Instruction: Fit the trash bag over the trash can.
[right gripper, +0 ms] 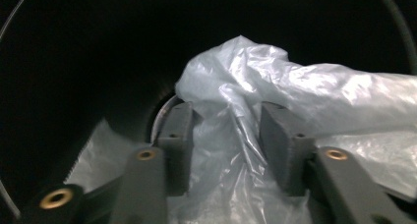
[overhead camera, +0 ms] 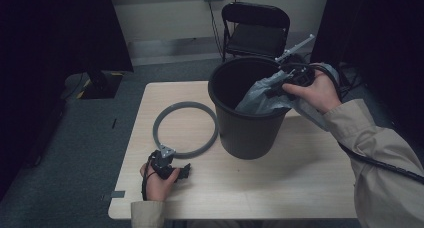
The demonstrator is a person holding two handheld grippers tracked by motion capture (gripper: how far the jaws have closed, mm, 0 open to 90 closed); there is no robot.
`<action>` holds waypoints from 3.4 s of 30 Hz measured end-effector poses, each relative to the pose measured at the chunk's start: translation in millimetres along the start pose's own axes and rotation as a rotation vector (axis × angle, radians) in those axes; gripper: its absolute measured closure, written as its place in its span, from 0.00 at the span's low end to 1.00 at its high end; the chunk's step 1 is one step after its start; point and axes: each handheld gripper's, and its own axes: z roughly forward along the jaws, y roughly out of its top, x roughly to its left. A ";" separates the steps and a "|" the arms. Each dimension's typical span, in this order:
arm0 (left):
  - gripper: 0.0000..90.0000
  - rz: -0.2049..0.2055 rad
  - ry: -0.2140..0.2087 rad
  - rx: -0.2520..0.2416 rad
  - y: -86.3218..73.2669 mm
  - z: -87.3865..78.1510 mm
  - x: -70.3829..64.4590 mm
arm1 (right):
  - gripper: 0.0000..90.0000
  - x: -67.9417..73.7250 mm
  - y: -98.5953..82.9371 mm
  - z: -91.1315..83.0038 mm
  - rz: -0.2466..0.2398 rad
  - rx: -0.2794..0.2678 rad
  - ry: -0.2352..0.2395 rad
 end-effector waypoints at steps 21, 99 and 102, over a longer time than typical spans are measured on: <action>0.00 0.002 0.002 -0.001 0.4 0.3 -0.2 | 0.54 -44.5 -28.5 -20.9 0.220 -0.046 -0.128; 0.00 0.013 -0.020 0.000 1.5 1.5 -1.8 | 0.63 -40.6 -37.9 -19.0 0.243 -0.038 -0.184; 0.00 0.013 -0.020 0.000 1.5 1.5 -1.8 | 0.67 -39.8 -35.4 -25.0 0.242 -0.055 -0.205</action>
